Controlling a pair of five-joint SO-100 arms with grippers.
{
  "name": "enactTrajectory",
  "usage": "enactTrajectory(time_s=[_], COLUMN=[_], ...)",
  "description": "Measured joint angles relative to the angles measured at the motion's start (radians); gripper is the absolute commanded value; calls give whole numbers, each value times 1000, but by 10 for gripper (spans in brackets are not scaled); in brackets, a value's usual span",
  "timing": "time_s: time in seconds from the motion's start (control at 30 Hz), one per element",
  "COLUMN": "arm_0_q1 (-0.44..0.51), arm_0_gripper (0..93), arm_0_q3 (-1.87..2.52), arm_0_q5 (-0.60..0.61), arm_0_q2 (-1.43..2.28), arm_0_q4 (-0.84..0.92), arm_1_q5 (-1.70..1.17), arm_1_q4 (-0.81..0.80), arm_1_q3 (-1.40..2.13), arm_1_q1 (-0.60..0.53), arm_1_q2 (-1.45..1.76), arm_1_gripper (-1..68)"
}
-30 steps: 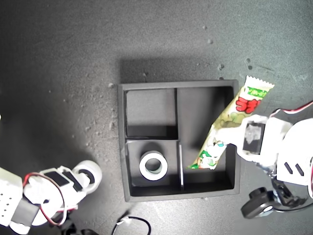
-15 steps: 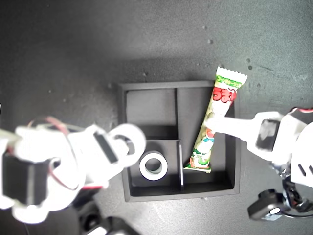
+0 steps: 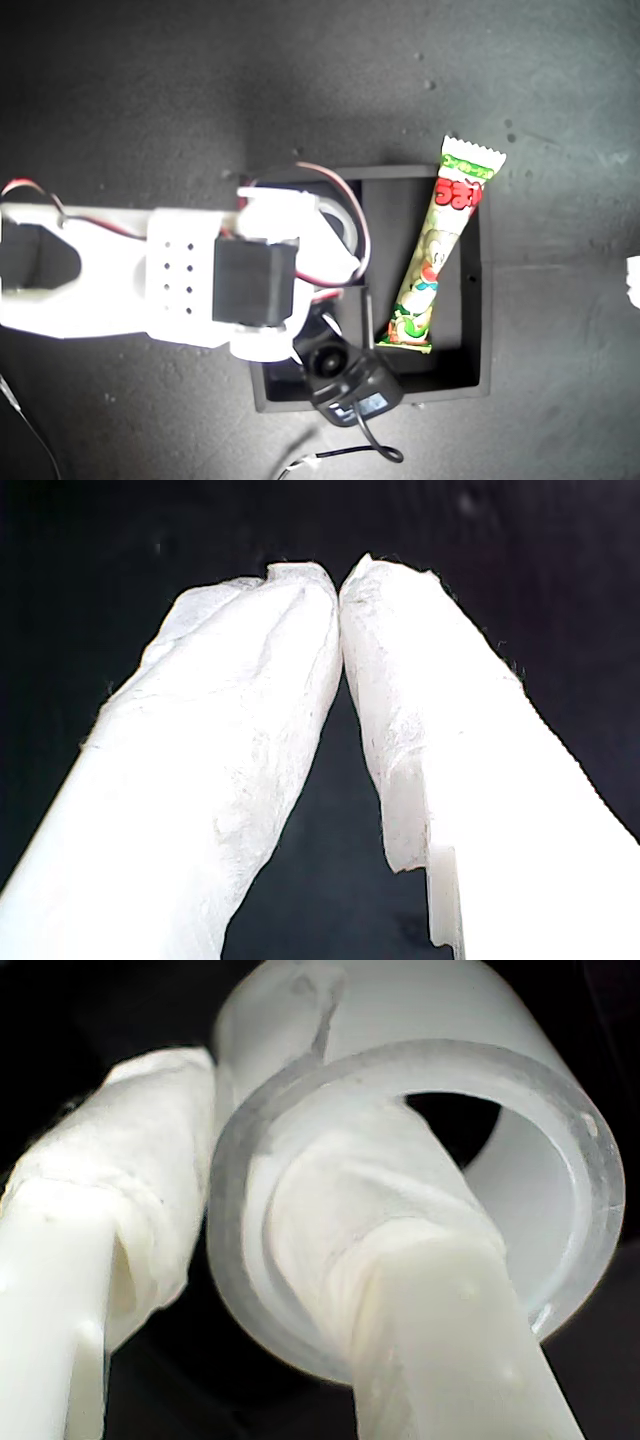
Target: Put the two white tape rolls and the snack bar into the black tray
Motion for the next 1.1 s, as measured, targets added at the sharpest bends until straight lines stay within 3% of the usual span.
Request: enactTrajectory(time_s=[0.23, 0.4, 0.5, 0.7, 0.87, 1.1], arm_0_q1=[-3, -14, -21, -34, -72, -117], arm_0_gripper=[140, 90, 17, 4, 2, 0], arm_0_q3=[54, 64, 126, 396, 900, 1852], arm_0_q5=[-40, -38, -20, -29, -67, -187], arm_0_q2=[-5, 38, 183, 669, 1129, 1799], arm_0_q4=[0, 0, 0, 0, -141, -462], arm_1_q5=[21, 6, -31, -97, -98, -98], arm_1_q4=[-262, -400, -549, -877, -798, -670], arm_1_q3=[623, 861, 1046, 1566, 1807, 1836], arm_1_q1=[14, -48, -60, -25, 20, 43], arm_1_q2=[365, 411, 506, 881, 1201, 1241], arm_1_gripper=[-6, -6, -6, -6, -6, -4])
